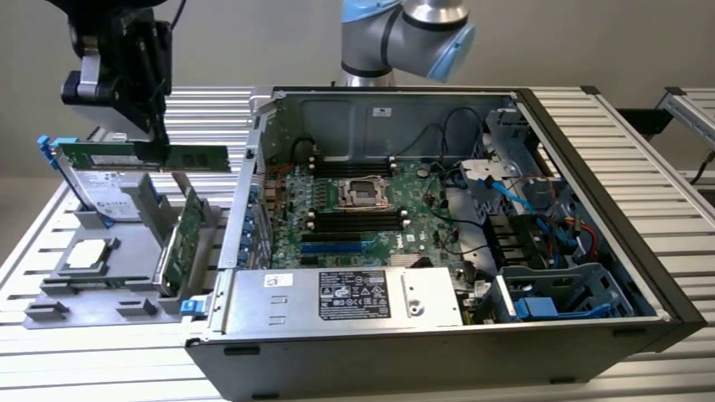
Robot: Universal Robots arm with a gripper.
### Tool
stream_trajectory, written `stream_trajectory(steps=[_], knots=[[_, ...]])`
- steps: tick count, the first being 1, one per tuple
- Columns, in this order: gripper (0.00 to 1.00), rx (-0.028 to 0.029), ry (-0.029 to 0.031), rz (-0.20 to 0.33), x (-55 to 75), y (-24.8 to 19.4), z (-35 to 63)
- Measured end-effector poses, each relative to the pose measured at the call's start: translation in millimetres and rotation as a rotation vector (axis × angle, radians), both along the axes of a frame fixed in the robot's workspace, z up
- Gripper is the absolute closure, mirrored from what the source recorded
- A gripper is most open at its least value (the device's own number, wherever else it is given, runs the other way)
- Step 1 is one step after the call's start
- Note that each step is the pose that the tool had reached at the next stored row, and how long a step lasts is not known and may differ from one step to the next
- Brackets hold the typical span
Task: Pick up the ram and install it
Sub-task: 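Pick up the ram and move it above insertion slot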
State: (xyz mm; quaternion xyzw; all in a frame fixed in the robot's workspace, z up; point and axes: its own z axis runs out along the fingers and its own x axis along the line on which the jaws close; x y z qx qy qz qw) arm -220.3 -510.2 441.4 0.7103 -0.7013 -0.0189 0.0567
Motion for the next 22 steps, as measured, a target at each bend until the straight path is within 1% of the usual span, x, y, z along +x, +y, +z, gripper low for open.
stream_trajectory(steps=[4,8,12,17,19,20,22], knots=[[0.87,-0.0004,0.0051,0.000,15.7,0.7,3.7],[0.87,-0.0006,0.0085,0.000,32.3,1.4,4.7],[0.87,-0.0011,0.0107,0.000,50.5,2.0,4.9],[0.87,-0.0017,0.0118,0.000,73.0,3.5,4.9],[0.87,-0.0021,0.0118,0.000,82.0,5.1,4.6],[0.87,-0.0027,0.0118,0.000,86.9,6.9,3.7],[0.87,-0.0040,0.0118,0.000,95.0,12.5,0.5]])
